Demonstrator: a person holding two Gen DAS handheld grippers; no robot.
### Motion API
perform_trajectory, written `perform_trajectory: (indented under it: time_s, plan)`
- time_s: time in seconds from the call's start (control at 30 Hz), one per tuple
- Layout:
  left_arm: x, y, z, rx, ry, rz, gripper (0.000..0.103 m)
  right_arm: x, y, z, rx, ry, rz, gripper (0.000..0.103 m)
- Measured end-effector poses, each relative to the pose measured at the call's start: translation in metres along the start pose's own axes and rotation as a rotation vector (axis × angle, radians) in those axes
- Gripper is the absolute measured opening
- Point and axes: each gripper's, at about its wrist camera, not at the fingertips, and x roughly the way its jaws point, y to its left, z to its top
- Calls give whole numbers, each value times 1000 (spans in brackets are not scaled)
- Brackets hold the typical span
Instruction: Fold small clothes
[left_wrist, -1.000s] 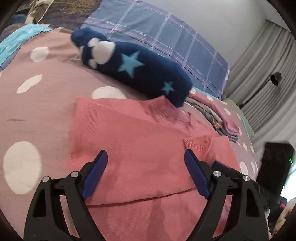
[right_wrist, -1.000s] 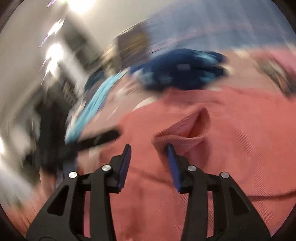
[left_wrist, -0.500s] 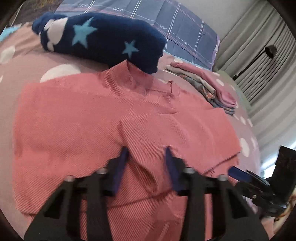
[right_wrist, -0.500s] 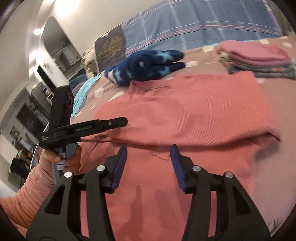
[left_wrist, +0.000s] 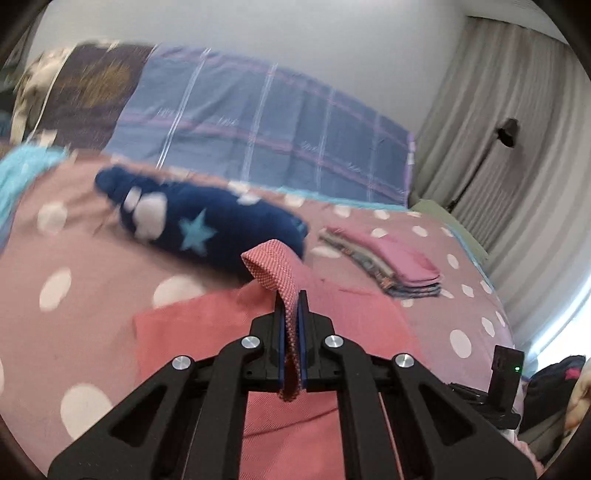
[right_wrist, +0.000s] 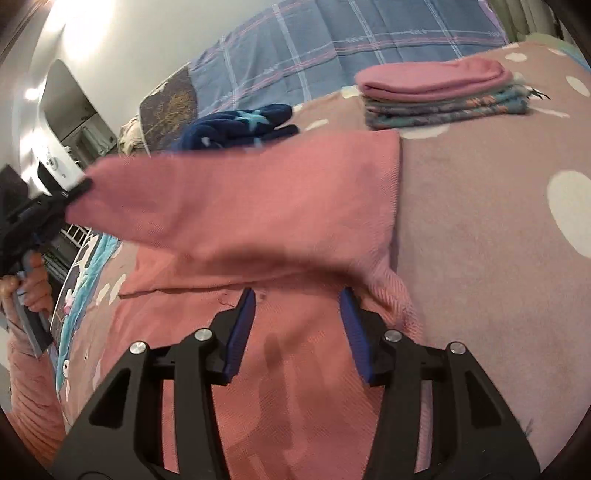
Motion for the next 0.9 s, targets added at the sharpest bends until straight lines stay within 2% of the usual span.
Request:
perform_trajectory:
  time_s: [0.13,0.2,0.27,0.3,0.33,0.37,0.43,0.53,0.6,0.7,0.73,0.8,0.9]
  plan:
    - [7,10,-7,-6,26,26,5,14,17,7,-41,26,8,44]
    - [6,17,-11,-6,34,57,6,20,17,9,-35,36,-31,44]
    - [9,25,-15,-14,52,107,7,23,6,9,12,46,-77,32]
    - [13,36,-20,-16,76,160,13,23,-1,8,33,47,-77,30]
    - [15,42,-22,-14,89,199,25,23,-5,8,46,47,-73,28]
    - [20,54,-30,-10,110,281,31,20,-10,7,64,41,-68,26]
    - [27,71,-43,-17,148,354,35,15,-16,7,78,28,-88,20]
    - [32,93,-61,-79,204,345,36,5,-22,8,90,-8,-148,15]
    - [29,94,-68,-90,201,324,37,2,-20,7,67,-5,-159,15]
    - [26,80,-71,-28,181,313,49,-2,-2,2,-42,-14,-223,22]
    - [26,74,-71,-5,176,320,50,-2,3,1,-78,-17,-244,26]
    - [29,62,-71,53,174,341,50,-1,21,-1,-187,-23,-292,28]
    - [36,55,-72,66,182,333,51,9,34,0,-249,3,-272,29]
